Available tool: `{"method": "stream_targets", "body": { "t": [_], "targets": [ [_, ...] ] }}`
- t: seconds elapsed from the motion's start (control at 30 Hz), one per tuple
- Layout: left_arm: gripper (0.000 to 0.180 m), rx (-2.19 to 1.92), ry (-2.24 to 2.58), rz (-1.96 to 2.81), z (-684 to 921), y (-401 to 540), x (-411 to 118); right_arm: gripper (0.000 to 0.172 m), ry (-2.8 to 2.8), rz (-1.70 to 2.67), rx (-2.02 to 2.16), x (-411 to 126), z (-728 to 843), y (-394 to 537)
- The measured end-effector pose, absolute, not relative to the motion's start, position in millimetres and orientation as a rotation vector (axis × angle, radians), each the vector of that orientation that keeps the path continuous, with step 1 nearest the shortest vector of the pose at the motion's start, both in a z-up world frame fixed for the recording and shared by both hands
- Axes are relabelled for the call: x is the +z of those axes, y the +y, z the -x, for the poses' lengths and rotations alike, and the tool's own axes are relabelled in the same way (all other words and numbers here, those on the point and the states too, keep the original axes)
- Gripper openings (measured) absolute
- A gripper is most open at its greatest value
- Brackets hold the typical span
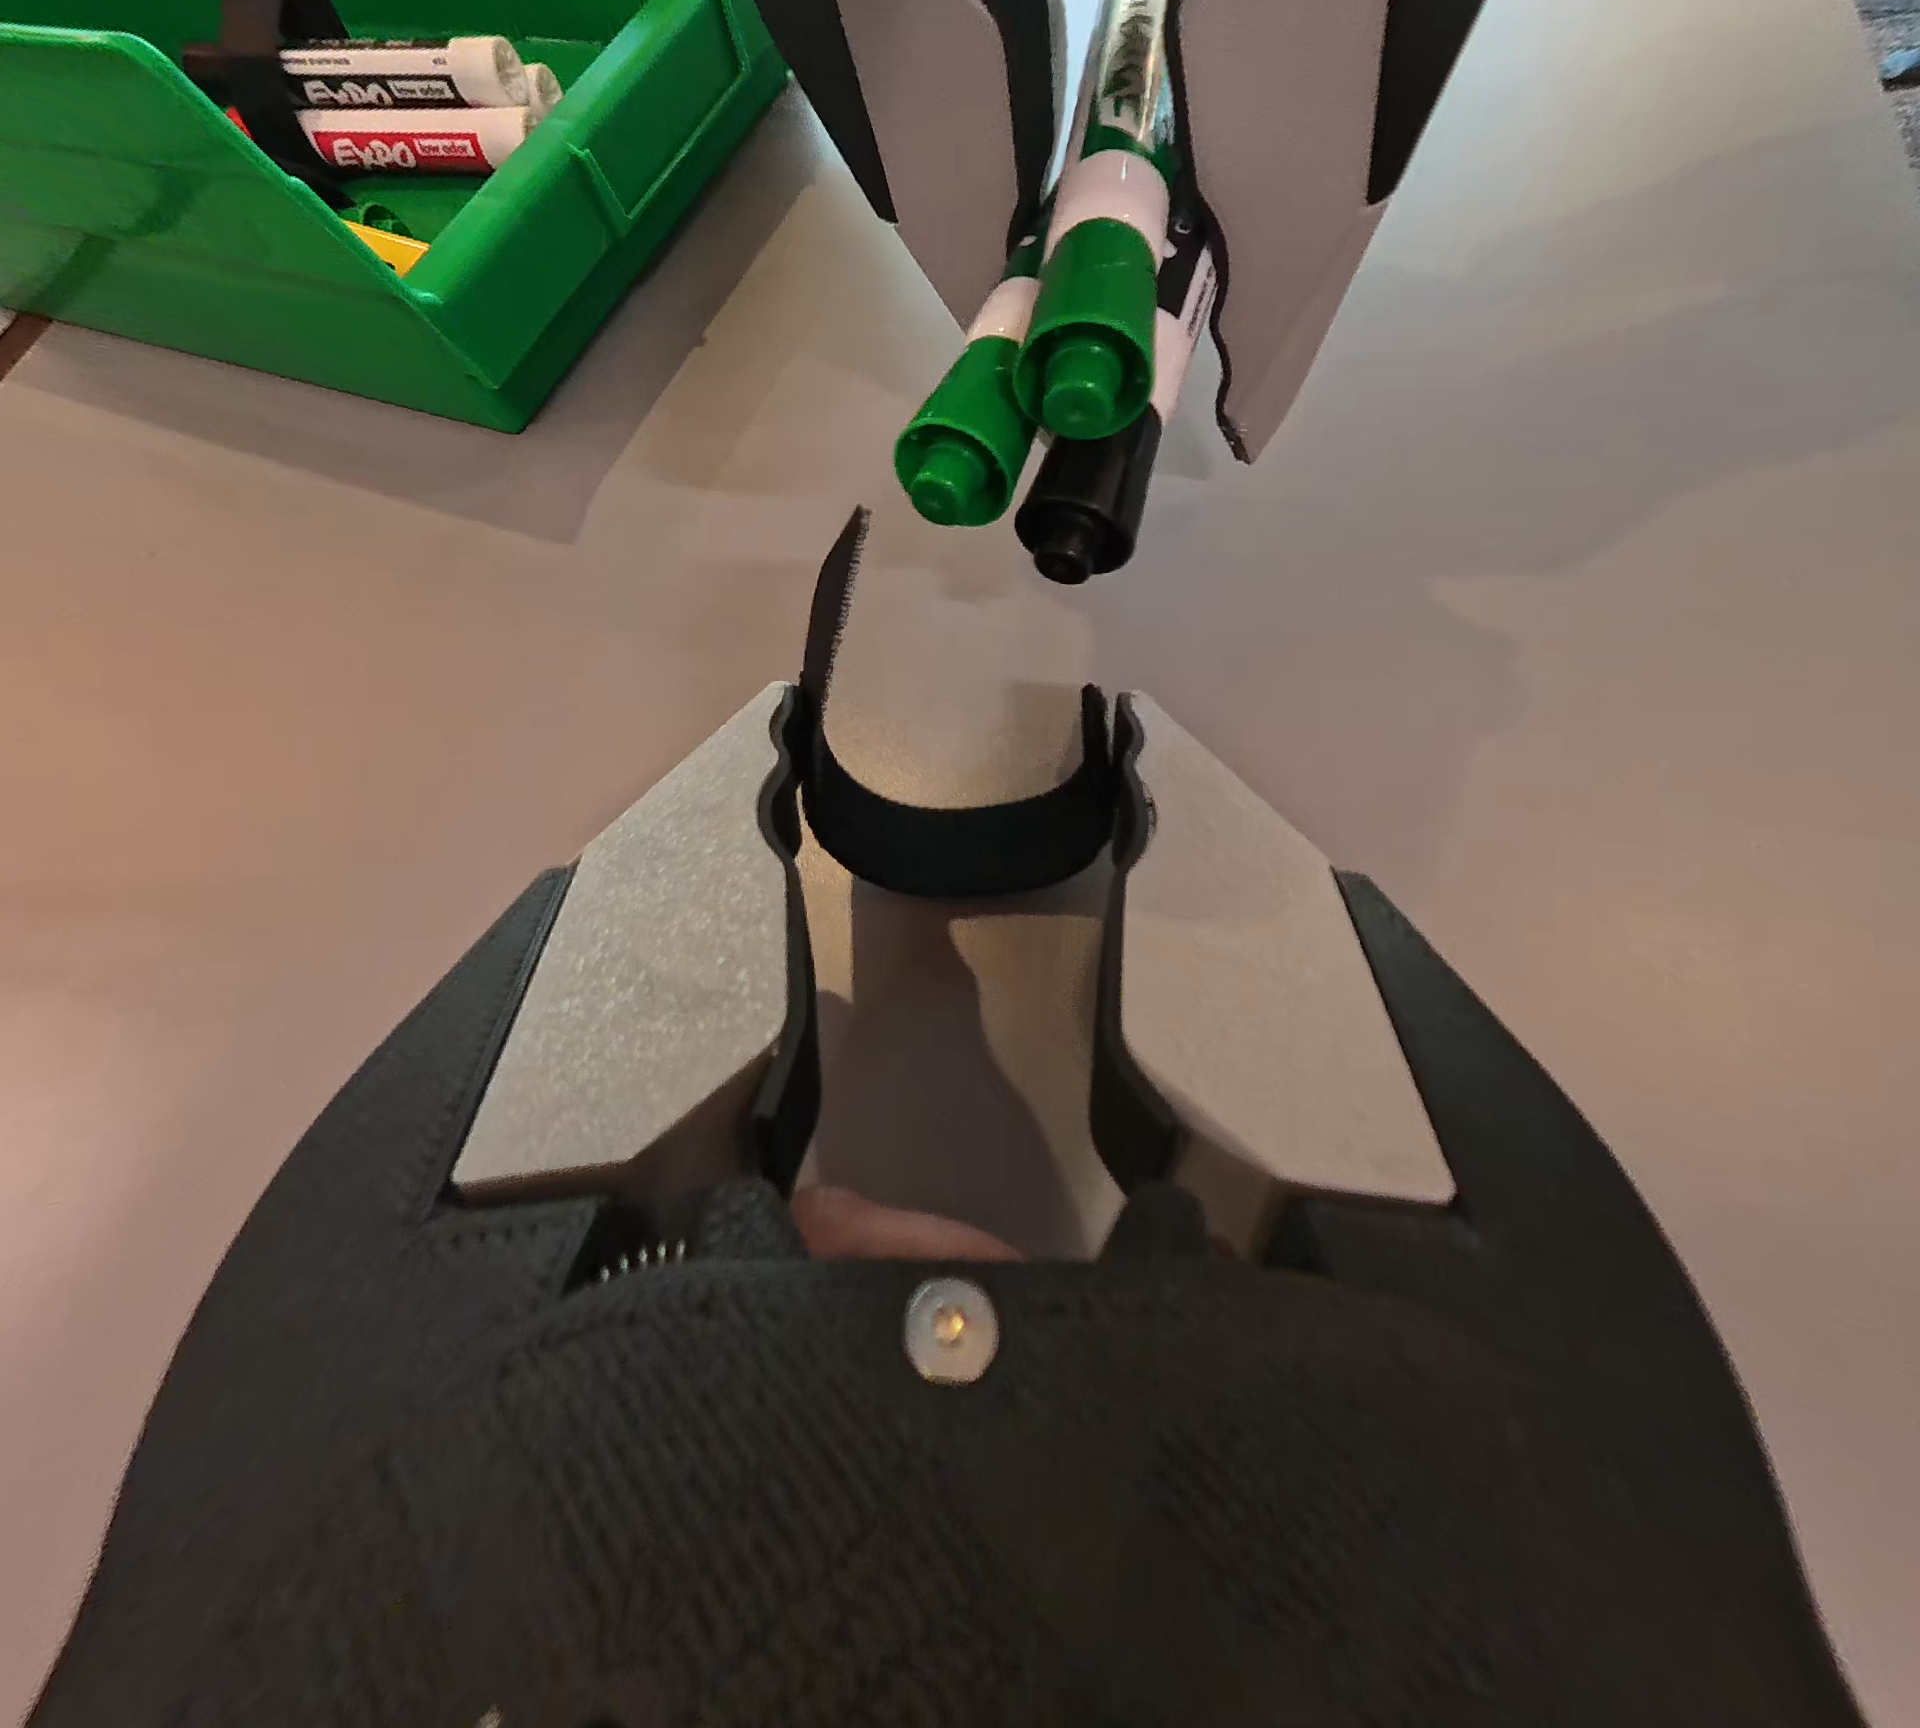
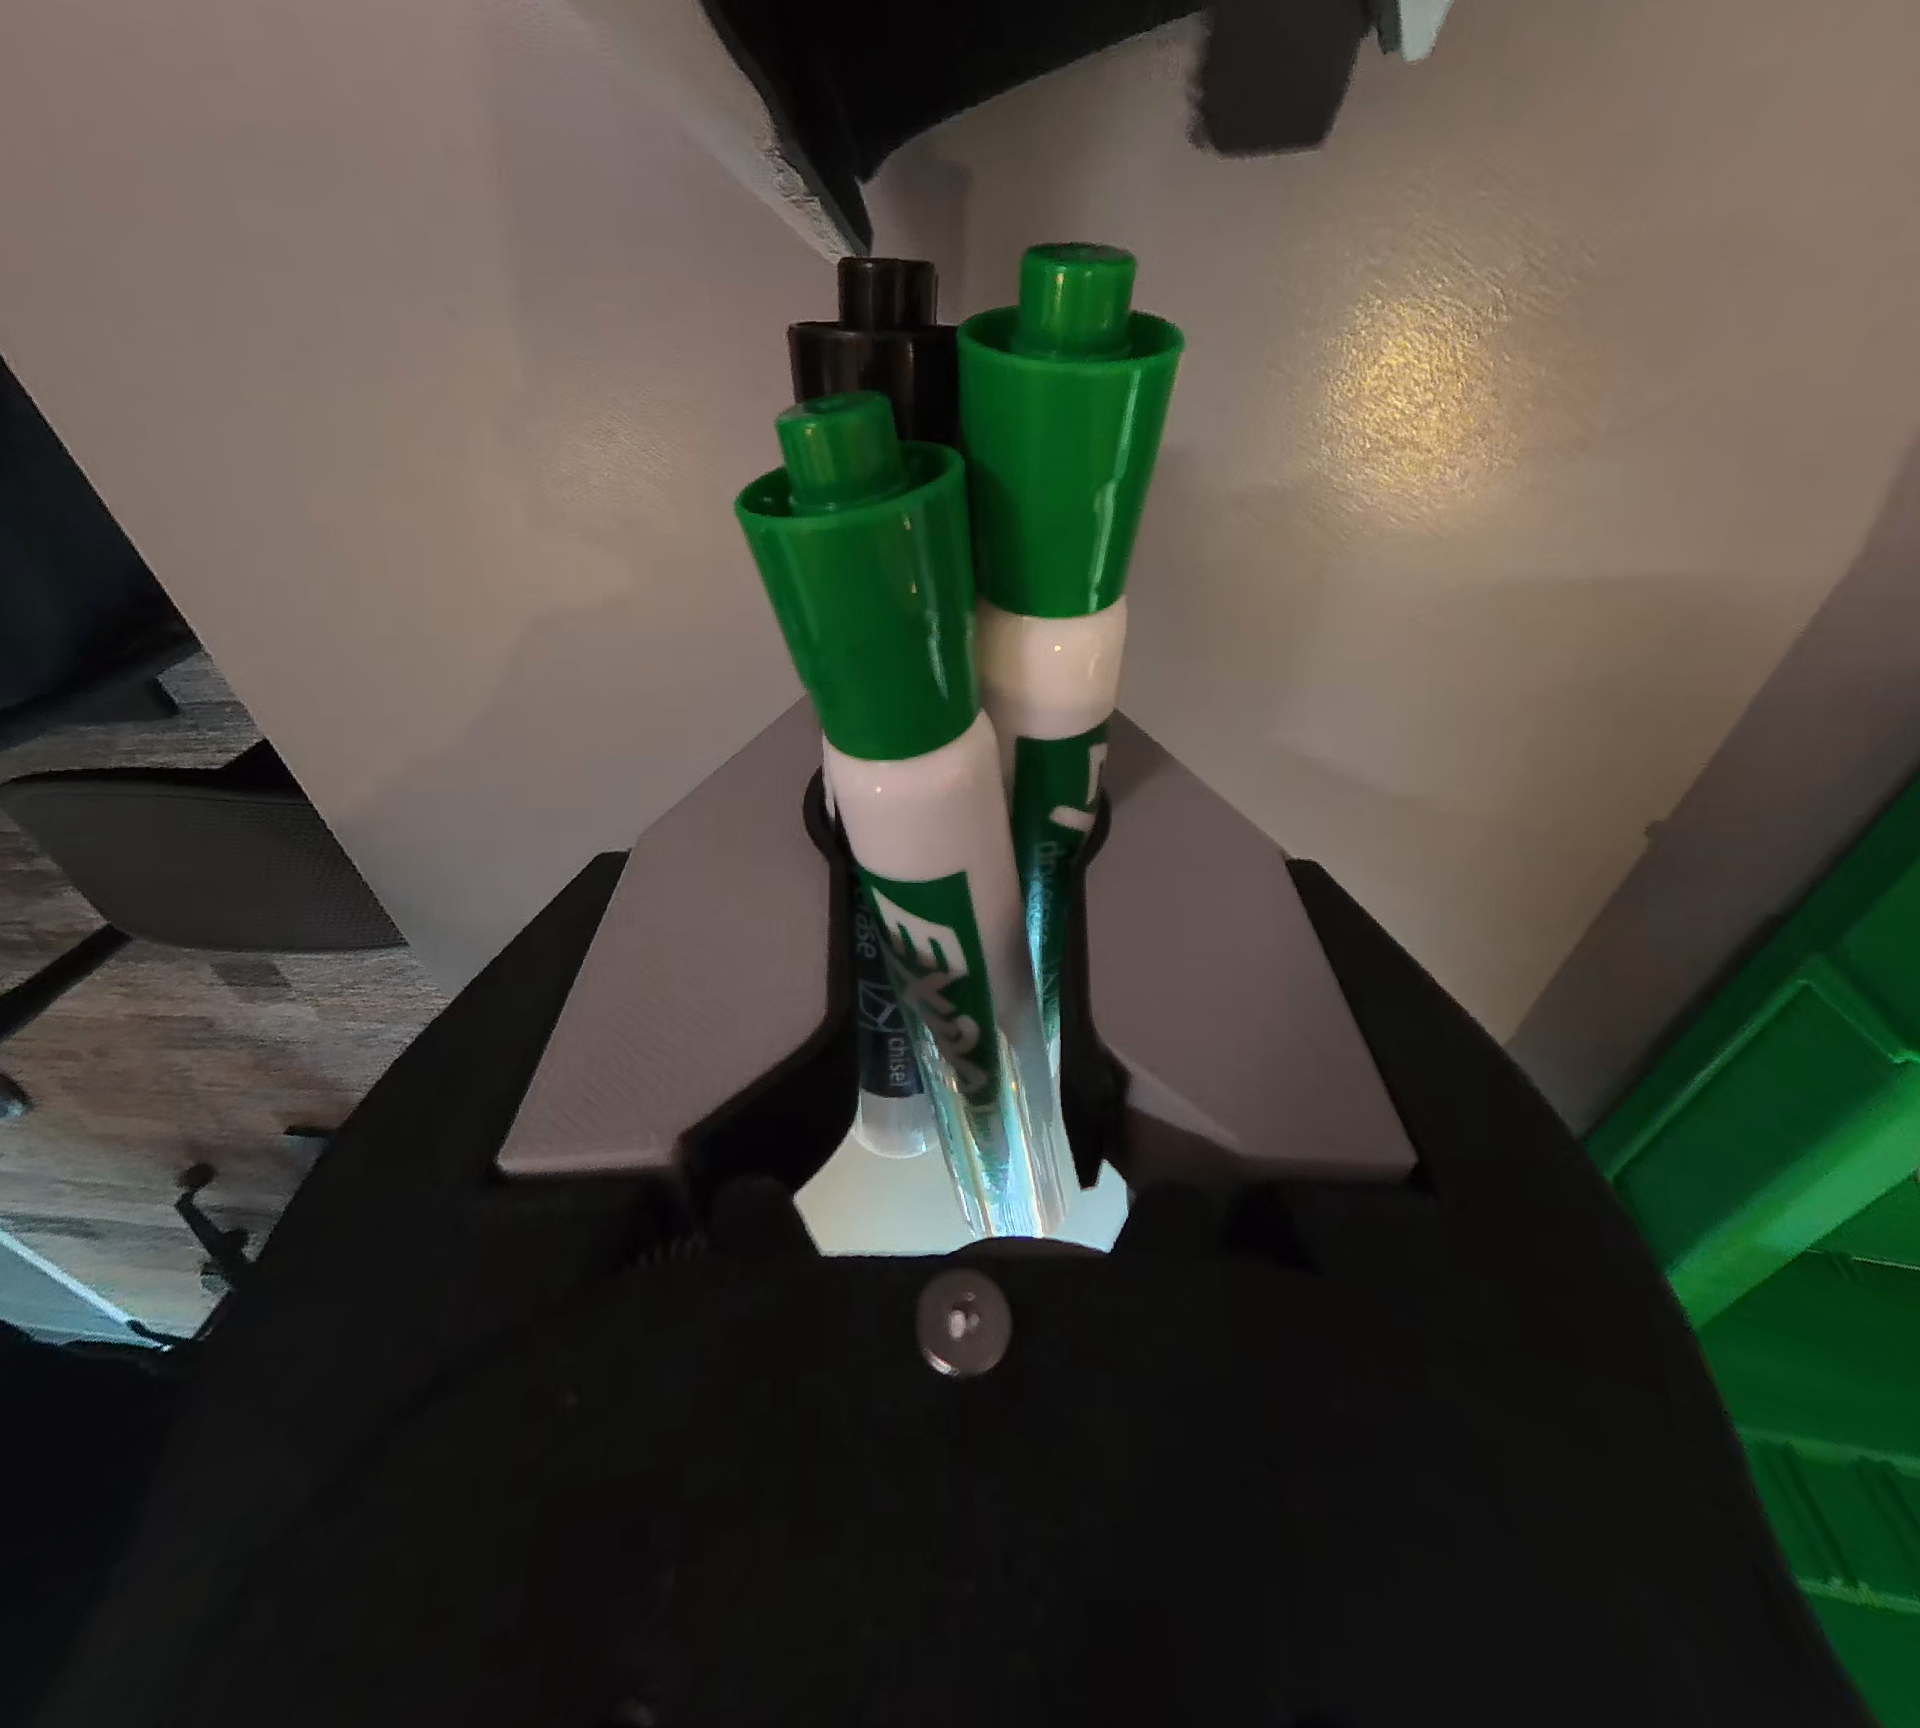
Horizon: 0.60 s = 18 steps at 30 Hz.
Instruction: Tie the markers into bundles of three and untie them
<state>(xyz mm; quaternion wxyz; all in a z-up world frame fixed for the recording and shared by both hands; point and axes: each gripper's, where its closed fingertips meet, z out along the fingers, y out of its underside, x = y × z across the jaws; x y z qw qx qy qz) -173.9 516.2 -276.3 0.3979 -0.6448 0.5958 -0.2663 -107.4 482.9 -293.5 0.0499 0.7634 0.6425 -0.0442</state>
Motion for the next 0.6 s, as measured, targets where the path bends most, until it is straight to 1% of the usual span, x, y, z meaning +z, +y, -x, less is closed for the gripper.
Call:
{"method": "stream_targets", "body": {
  "t": [0.6],
  "targets": [
    [0.063,-0.732,1.542,1.561,173.8,504.1,-270.1,0.037,2.054,-2.270,-0.151,-291.9,120.7,478.9]
  ]
}}
